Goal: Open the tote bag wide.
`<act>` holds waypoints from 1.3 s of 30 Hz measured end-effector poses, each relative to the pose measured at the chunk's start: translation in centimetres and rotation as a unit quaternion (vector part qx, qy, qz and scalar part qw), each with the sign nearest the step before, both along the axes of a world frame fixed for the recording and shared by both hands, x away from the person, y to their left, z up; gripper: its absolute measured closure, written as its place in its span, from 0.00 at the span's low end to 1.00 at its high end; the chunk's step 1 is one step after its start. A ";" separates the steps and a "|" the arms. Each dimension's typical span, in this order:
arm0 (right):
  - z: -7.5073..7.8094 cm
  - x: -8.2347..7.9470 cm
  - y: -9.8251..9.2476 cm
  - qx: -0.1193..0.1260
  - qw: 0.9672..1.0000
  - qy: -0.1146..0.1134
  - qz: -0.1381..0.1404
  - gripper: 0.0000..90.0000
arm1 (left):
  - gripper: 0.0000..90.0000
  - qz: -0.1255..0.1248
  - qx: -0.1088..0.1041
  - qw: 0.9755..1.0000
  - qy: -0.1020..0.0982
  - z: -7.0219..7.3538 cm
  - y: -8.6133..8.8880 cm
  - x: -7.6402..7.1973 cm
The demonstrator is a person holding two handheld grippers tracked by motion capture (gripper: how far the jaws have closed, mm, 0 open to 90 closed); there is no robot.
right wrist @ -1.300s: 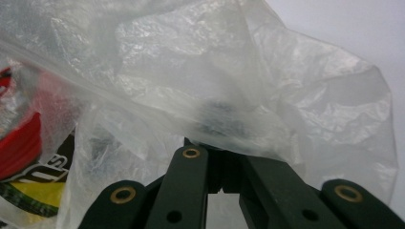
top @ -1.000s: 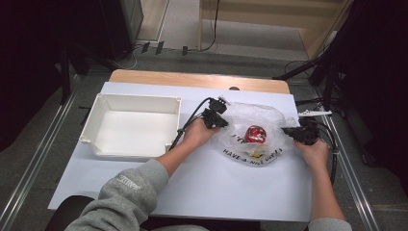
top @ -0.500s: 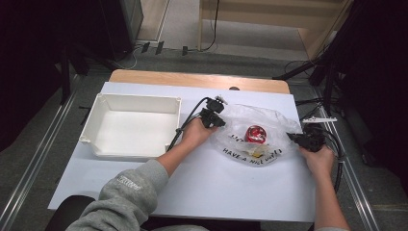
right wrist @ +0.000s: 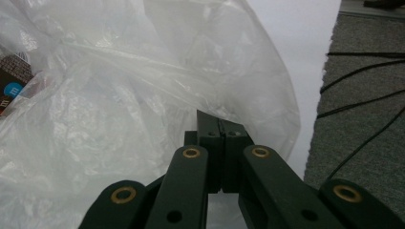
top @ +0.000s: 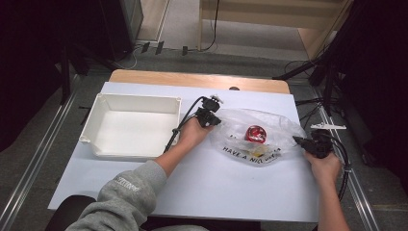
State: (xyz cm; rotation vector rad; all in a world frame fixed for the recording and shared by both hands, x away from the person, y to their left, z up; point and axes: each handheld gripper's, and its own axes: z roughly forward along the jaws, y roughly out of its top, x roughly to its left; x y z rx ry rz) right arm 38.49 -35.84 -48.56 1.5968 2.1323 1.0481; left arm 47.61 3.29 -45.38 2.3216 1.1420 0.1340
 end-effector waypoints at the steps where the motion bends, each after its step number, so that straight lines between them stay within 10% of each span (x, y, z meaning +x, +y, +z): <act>1: 0.0 0.0 0.0 0.000 1.000 0.000 0.000 1.00 | 1.00 0.000 0.000 1.000 0.000 0.0 0.0 0.0; 14: 0.0 -1.0 -1.1 -0.008 1.000 -0.001 -0.023 1.00 | 1.00 0.037 0.000 0.999 -0.002 0.0 0.7 0.1; 18: 0.6 -1.1 -0.7 -0.003 1.000 -0.002 -0.019 1.00 | 1.00 0.015 -0.007 1.000 0.000 0.3 0.3 -0.4; 39: 9.7 -3.1 3.7 0.027 0.990 -0.109 0.086 1.00 | 1.00 -0.065 -0.077 0.993 -0.064 6.9 -0.6 -3.7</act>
